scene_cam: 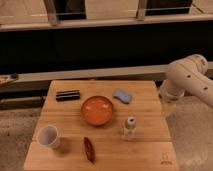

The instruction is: Knock the bottle over

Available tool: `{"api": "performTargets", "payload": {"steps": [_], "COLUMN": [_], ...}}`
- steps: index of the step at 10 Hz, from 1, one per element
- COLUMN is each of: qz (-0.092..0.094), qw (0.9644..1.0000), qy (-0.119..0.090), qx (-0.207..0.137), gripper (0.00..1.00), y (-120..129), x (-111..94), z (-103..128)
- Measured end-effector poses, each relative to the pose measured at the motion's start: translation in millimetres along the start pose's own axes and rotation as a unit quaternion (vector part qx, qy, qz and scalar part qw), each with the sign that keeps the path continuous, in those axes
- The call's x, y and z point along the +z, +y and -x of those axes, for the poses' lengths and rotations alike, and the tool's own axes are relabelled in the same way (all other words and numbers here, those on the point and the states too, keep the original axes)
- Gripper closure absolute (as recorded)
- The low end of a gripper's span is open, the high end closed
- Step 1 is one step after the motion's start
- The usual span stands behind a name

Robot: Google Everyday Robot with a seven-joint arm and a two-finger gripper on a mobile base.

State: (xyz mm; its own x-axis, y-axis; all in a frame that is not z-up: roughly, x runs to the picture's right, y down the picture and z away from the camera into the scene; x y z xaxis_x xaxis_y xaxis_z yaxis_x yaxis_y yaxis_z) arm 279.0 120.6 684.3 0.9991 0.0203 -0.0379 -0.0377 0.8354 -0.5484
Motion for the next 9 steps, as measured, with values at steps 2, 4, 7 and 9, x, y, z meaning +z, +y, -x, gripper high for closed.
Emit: {"api": "performTargets", "payload": {"steps": [2, 4, 7, 9], "qz": [0.002, 0.005, 0.009, 0.012], "qw": [1.0000, 0.9999, 0.9997, 0.9994], "qy": [-0.001, -0.002, -0.002, -0.001], "qx": [-0.005, -0.011, -0.024, -0.032], "gripper": [0.20, 0.20, 0.20, 0.20], "y": [14.7, 18.0, 26.9, 33.9], "x": [12.4, 15.6, 19.9, 23.7], "z": [3.9, 9.6, 21.0, 30.4]}}
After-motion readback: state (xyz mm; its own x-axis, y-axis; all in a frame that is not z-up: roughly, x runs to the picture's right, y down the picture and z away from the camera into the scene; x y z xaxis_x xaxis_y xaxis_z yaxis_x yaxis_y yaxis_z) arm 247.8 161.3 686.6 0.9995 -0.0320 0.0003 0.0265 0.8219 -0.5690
